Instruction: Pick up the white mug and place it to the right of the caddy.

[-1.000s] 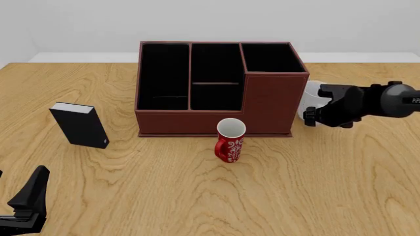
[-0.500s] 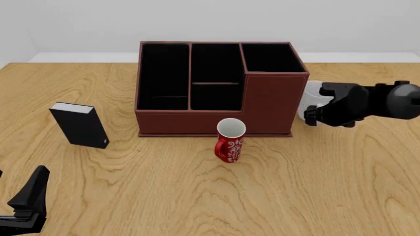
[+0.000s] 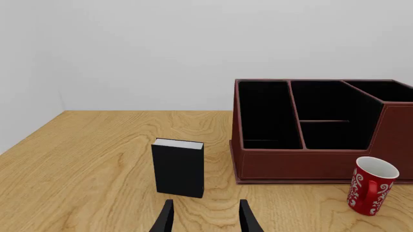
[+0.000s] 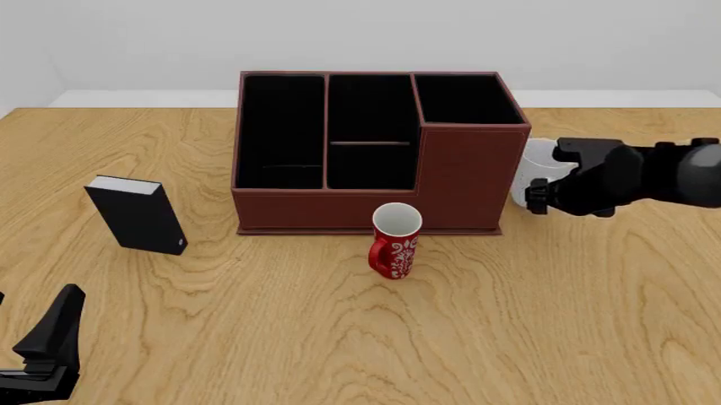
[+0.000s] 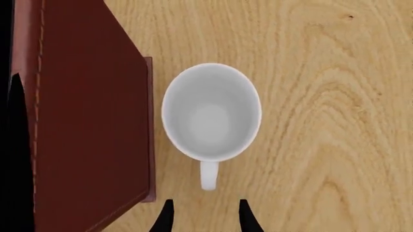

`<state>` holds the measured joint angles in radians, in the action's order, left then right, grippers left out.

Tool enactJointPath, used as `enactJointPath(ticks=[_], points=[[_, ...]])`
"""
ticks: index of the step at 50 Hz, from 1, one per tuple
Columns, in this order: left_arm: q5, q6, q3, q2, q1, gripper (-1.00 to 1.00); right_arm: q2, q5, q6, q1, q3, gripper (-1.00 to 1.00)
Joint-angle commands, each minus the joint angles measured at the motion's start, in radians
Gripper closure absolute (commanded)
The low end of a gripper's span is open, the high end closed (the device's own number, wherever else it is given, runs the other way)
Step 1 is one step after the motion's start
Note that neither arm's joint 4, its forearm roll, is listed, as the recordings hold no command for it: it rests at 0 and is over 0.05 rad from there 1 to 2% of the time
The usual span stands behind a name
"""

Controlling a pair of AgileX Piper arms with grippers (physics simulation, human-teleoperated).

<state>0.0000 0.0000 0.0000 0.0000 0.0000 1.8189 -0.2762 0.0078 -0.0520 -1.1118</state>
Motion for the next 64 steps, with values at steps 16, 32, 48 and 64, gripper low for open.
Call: enactJointPath(ticks=[16, 32, 48, 64], points=[[0.000, 0.000, 0.000, 0.000, 0.000, -1.00, -0.094, 0.021, 0.022, 0.017, 0.073, -1.00], [0.000, 0.000, 0.000, 0.000, 0.000, -1.00, -0.156, 0.034, 0.019, 0.018, 0.119, -1.00], [0.000, 0.000, 0.000, 0.000, 0.000, -1.00, -0.211, 0.029, 0.016, 0.013, 0.147, -1.00], [0.000, 0.000, 0.000, 0.000, 0.000, -1.00, -0.300, 0.010, 0.014, 0.026, 0.175, -1.00]])
